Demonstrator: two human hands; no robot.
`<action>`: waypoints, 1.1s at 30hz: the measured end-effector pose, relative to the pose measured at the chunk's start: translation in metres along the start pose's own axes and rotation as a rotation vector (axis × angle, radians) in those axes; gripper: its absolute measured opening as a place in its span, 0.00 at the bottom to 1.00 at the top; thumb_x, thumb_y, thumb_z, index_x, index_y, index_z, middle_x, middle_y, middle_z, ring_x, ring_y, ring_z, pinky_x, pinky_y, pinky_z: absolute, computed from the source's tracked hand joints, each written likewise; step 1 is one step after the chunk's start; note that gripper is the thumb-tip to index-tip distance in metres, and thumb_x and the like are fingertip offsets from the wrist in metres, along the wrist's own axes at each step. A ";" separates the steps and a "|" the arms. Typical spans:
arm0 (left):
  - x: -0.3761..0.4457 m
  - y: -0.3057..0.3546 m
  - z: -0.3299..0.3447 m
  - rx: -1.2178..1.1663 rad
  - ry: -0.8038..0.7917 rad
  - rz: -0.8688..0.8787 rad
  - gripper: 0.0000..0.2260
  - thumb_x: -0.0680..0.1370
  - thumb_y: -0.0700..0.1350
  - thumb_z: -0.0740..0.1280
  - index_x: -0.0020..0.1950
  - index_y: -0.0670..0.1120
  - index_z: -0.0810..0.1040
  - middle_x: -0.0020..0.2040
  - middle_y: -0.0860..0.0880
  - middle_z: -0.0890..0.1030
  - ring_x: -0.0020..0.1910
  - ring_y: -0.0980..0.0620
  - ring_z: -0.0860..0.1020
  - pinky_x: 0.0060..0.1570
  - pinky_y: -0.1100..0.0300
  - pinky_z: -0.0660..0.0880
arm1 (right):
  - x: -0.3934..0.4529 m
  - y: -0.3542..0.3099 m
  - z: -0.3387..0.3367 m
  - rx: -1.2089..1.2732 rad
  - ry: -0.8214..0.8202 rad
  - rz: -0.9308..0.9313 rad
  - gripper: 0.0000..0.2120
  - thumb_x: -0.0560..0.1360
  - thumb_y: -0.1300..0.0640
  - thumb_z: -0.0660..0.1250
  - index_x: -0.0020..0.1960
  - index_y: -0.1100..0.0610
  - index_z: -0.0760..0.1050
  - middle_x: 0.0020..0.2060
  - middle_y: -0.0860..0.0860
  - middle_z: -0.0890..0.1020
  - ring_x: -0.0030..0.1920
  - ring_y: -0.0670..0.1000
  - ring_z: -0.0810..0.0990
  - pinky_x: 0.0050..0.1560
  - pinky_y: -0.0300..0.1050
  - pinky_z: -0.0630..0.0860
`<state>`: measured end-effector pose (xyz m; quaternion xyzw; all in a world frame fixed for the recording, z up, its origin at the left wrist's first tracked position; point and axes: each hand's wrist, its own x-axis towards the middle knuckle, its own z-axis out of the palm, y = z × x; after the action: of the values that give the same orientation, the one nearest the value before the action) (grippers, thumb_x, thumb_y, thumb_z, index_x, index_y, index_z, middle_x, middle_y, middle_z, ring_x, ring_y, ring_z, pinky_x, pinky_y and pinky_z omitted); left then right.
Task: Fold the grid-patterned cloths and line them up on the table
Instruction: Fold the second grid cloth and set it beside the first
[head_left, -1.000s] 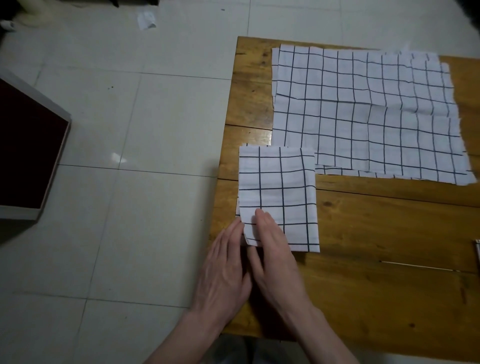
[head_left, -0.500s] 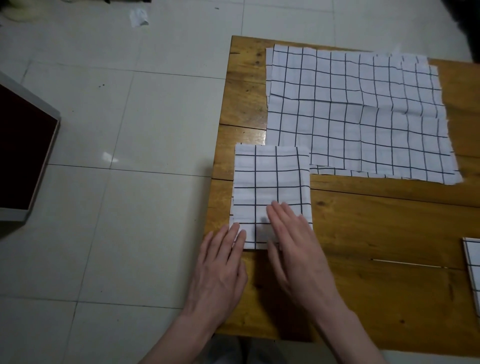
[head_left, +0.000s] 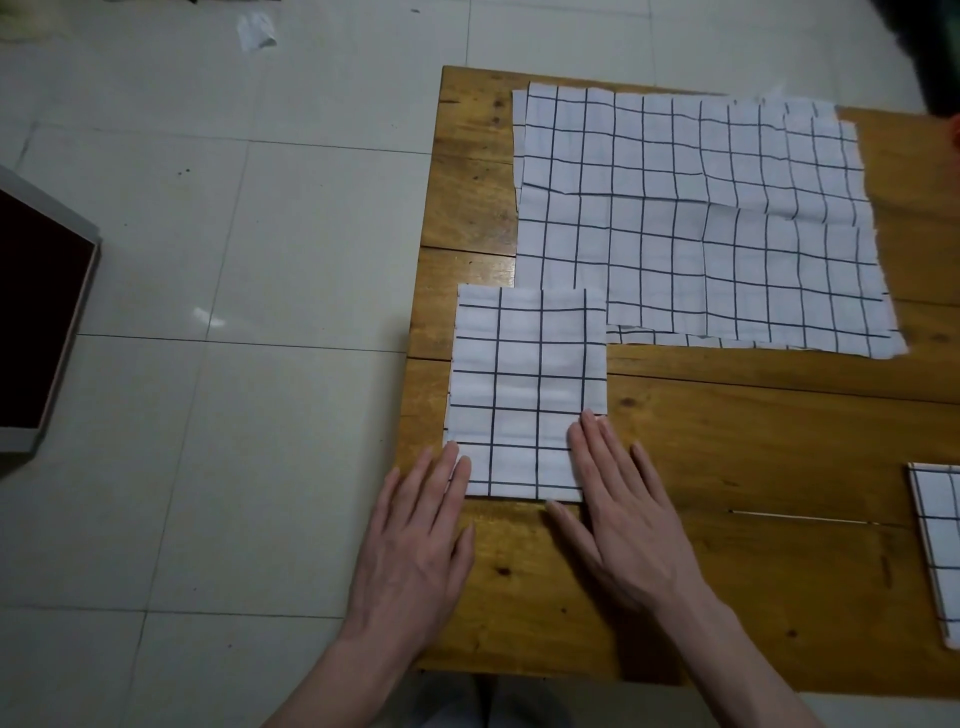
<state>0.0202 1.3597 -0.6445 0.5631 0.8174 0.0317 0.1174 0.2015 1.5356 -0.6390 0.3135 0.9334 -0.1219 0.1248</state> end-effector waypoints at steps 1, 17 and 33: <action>-0.001 -0.001 0.002 0.012 -0.015 0.004 0.29 0.85 0.56 0.52 0.83 0.45 0.60 0.84 0.46 0.59 0.83 0.46 0.58 0.76 0.43 0.60 | 0.000 -0.001 0.000 0.000 -0.003 0.004 0.39 0.84 0.32 0.41 0.85 0.57 0.41 0.84 0.53 0.44 0.84 0.51 0.42 0.80 0.57 0.48; -0.007 0.039 0.001 0.129 -0.086 0.306 0.33 0.84 0.60 0.57 0.83 0.43 0.59 0.84 0.41 0.57 0.84 0.44 0.53 0.78 0.43 0.53 | -0.004 -0.035 -0.025 0.125 0.049 0.215 0.34 0.85 0.35 0.40 0.83 0.52 0.59 0.81 0.53 0.64 0.79 0.55 0.64 0.73 0.54 0.68; -0.008 -0.009 -0.009 0.086 -0.042 0.230 0.25 0.86 0.55 0.53 0.81 0.47 0.66 0.82 0.45 0.63 0.83 0.45 0.59 0.77 0.40 0.59 | -0.036 -0.015 -0.001 -0.048 0.016 -0.069 0.31 0.86 0.36 0.45 0.84 0.50 0.54 0.84 0.51 0.54 0.84 0.52 0.51 0.78 0.60 0.54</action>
<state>0.0130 1.3501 -0.6366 0.6583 0.7453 -0.0020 0.1055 0.2201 1.5038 -0.6248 0.2789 0.9473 -0.1012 0.1207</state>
